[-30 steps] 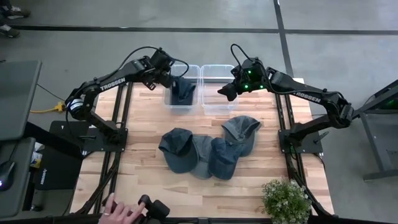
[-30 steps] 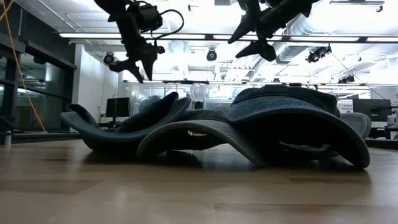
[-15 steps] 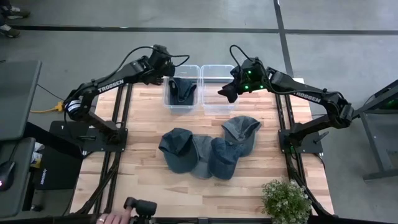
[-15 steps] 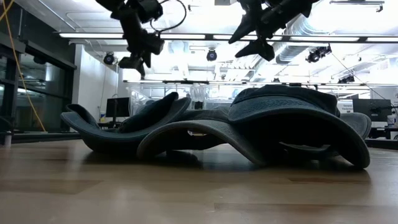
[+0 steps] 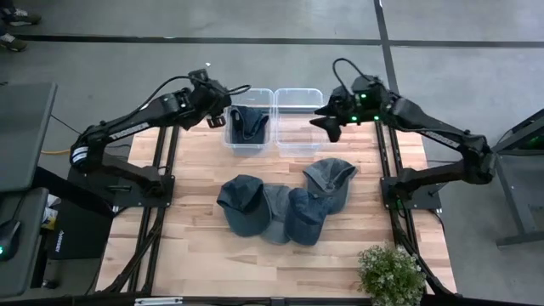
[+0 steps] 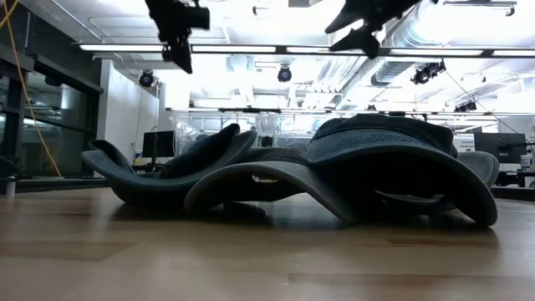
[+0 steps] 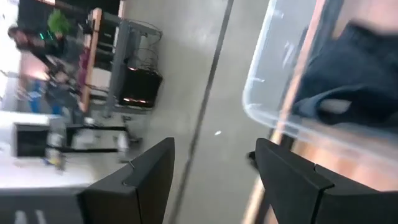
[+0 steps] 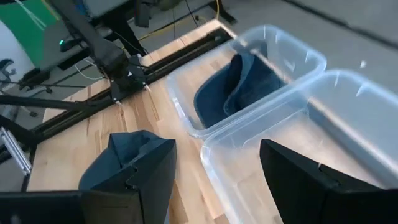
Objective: Pick and place caps into container
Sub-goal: Put the left blue cap into the left transparent container
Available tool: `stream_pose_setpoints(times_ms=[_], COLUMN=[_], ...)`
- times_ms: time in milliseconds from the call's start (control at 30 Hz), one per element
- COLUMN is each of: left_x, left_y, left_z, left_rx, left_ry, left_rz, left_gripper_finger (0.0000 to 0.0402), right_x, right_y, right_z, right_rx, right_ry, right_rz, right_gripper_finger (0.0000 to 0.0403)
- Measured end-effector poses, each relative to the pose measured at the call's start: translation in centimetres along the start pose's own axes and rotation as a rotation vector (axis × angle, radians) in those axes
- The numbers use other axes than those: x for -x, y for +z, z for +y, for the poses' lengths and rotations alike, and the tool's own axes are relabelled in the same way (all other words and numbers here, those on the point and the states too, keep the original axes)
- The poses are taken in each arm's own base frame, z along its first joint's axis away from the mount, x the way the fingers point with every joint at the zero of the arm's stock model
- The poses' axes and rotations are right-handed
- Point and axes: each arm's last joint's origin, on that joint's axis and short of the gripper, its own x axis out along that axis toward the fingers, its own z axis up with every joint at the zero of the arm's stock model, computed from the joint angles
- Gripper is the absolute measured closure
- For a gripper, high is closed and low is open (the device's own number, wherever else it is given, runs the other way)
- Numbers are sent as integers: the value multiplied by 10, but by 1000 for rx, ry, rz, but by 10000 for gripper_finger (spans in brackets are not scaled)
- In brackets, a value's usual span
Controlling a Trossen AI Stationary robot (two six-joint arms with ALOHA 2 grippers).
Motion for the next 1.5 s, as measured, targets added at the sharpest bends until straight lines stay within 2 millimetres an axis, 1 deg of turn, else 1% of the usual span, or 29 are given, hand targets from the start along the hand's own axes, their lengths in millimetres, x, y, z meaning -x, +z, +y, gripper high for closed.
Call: stream_pose_setpoints(times_ms=[167,333,433,533,600,733,800,867,1000,1133,1200,1267,1500], left_x=[26,45,51,54,54,51,54,59,67,80,84,89,102], left_y=[-10,-14,-12,-14,-17,-27,-34,-38,-47,-58,-66,-67,-88], left_z=[-1,-5,-12,-21,-32,-59,-64,-67,-74,-78,-86,-91,-112], left_rx=[275,475,559,576,581,602,645,711,847,968,993,1070,1242], left_ry=[-114,-265,-365,-440,-461,-494,-504,-509,-538,-607,-638,-676,-692], left_rz=[-51,-99,-105,-63,-31,38,34,-13,-98,-138,-93,-60,232], left_gripper_finger=[181,181,181,181,181,181,181,181,181,181,181,181,181], right_x=[35,69,87,99,103,107,110,114,121,130,133,135,135], right_y=[-1,-12,-22,-33,-45,-79,-96,-111,-132,-144,-148,-149,-149], right_z=[10,18,20,20,20,14,12,10,8,8,8,7,7], right_rx=[112,187,244,287,293,248,210,175,117,83,69,64,38], right_ry=[1,-42,-104,-129,-118,-104,-102,-96,-78,-78,-89,-102,-127], right_rz=[-38,-18,10,2,-2,4,-22,-65,-165,-222,-232,-239,-247], right_gripper_finger=[176,176,176,176,176,176,177,179,182,183,182,181,182])
